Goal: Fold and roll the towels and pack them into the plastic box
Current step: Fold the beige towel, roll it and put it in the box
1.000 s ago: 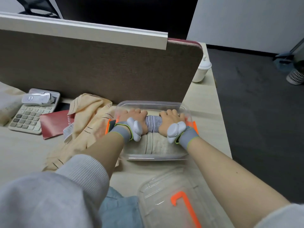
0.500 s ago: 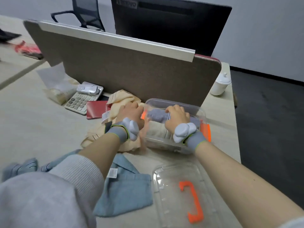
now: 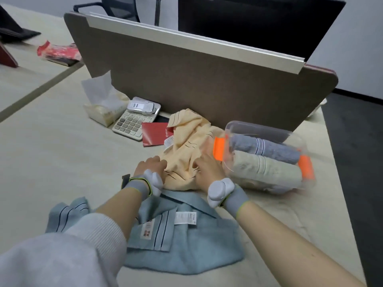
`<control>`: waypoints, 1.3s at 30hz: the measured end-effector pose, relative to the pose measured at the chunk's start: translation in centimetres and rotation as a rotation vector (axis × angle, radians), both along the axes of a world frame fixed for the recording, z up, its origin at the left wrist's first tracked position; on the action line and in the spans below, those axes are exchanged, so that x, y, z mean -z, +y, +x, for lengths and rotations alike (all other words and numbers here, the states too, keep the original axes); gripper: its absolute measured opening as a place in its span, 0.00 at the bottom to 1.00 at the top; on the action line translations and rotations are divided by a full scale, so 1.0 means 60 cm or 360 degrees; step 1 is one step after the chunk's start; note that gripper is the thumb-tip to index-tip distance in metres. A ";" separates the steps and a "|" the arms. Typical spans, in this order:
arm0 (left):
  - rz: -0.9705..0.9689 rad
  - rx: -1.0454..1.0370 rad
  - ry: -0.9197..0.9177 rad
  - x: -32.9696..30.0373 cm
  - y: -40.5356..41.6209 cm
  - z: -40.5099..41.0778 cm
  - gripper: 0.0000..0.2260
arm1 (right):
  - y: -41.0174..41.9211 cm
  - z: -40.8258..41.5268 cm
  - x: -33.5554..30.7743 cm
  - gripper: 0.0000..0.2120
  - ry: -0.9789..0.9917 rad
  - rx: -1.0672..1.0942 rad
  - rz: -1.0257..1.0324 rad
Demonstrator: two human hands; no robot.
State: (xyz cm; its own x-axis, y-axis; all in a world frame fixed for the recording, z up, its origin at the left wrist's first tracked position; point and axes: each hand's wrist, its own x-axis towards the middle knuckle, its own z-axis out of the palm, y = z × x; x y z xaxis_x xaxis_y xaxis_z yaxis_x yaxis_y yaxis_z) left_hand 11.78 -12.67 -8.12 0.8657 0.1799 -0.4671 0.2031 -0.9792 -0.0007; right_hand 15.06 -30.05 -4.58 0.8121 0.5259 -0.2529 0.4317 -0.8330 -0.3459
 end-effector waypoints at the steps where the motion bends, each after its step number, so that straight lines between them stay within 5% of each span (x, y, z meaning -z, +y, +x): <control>1: -0.0032 0.0066 0.0075 0.007 0.016 0.001 0.25 | 0.020 -0.006 0.014 0.16 0.0026 -0.0001 -0.0038; 5: -0.0095 0.0142 0.0166 0.045 0.063 0.006 0.33 | 0.079 -0.013 0.063 0.20 0.0146 0.0093 -0.0133; 11: -0.0216 0.0120 0.0072 0.080 0.079 0.024 0.09 | 0.092 -0.011 0.113 0.22 0.0327 0.0339 -0.0306; 14: -0.0231 0.0156 0.0195 0.076 0.089 0.034 0.12 | 0.101 -0.005 0.109 0.22 0.0324 0.0451 -0.0374; 18: -0.0274 0.0037 0.0180 0.054 0.107 0.024 0.12 | 0.114 0.005 0.087 0.14 0.0018 0.0622 -0.0336; 21: -0.0145 -0.0067 0.0087 0.016 0.140 0.015 0.07 | 0.109 0.022 0.078 0.18 -0.0234 0.0708 -0.0345; 25: 0.0160 -0.0127 0.0250 -0.026 0.202 -0.014 0.10 | 0.111 0.039 0.077 0.20 0.0116 0.0887 -0.0293; 29: 0.0273 -0.0254 0.0274 -0.036 0.223 -0.029 0.14 | 0.119 0.031 0.087 0.26 0.0504 0.0590 -0.0316; 34: -0.0046 0.0009 0.0161 -0.022 0.172 0.032 0.30 | 0.128 0.020 0.095 0.24 0.0633 0.0263 -0.0549; 39: -0.0230 0.0086 0.0091 0.013 0.107 0.085 0.29 | 0.117 0.047 0.094 0.10 0.0602 0.0562 -0.0334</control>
State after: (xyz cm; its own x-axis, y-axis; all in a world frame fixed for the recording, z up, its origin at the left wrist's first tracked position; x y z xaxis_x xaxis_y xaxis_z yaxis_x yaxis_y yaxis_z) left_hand 16.89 -6.25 -8.89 0.8435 0.0611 -0.5337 0.1537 -0.9794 0.1308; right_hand 17.90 -23.03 -10.22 0.7622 0.1450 -0.6309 -0.0083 -0.9723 -0.2336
